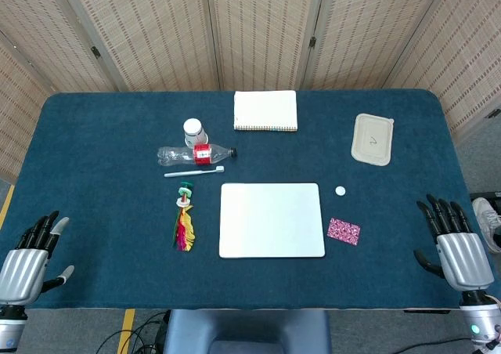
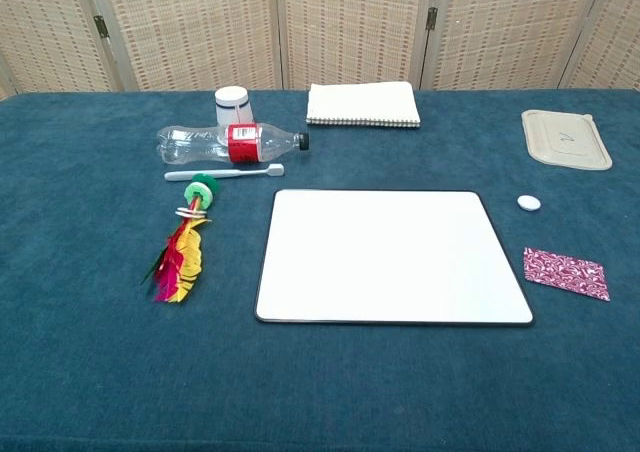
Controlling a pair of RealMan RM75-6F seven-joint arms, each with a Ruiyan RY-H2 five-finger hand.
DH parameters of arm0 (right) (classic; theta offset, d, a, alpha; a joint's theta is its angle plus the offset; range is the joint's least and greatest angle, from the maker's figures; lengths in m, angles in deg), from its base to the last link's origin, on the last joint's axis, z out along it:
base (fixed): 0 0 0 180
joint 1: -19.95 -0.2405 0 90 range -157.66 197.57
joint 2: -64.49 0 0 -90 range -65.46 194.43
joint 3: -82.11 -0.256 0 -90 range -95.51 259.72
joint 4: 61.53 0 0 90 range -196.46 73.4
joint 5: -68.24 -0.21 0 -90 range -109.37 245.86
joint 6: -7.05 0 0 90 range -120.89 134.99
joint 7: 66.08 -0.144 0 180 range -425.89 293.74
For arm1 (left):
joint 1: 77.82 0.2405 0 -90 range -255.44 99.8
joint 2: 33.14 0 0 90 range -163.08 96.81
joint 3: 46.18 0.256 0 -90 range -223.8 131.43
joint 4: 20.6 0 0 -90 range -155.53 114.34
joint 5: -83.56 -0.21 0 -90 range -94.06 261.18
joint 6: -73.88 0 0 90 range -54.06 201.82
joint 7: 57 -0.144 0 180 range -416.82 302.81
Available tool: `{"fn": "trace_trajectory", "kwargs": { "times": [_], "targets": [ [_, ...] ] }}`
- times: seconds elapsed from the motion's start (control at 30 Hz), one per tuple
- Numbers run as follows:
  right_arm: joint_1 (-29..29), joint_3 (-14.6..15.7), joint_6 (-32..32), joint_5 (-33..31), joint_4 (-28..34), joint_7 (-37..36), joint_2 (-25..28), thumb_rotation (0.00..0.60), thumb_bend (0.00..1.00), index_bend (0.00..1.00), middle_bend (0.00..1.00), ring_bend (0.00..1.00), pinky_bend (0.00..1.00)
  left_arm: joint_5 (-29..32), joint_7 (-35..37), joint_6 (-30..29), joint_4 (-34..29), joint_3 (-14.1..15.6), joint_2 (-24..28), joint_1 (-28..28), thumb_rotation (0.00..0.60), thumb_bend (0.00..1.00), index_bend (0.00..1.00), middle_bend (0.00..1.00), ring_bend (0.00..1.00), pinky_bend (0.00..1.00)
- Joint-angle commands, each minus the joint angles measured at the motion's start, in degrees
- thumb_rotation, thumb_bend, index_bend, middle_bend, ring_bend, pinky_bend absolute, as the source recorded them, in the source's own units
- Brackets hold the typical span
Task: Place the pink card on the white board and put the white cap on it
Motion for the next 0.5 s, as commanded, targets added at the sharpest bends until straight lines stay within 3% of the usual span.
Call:
{"fn": "trace_trajectory", "kwargs": {
  "times": [0.03,0.23,0.5],
  "targets": [
    [-0.11,-0.03,0.39,-0.30,-0.07,-0.16,-0.01,0.600,0.16,0.00,0.00,0.00,0.00,0.40,0.00,0.44,0.08,-0.03,-0.04,-0.12,0.600,0.25,0.07,0.03,0.02,0.18],
    [-1.00,0.59,3.24,-0.83,-0.06,-1.70,0.76,0.600,0.16,0.00,0.00,0.00,0.00,0.17,-1.17,-0.21,0.05,-0.39,-0.34,-0.18,0.600,0.25,0.07,0.03,0.02,0.18],
    [-3.48,0.78,9.86,-3.48,1.55,-7.14,2.65,0.600,0.16,0.00,0.00,0.00,0.00,-2.48,2.72,-1.50,0.00,0.61,0.81,0.15,0.600,0.25,0.07,0.03,0.02,0.18]
  ]
}}
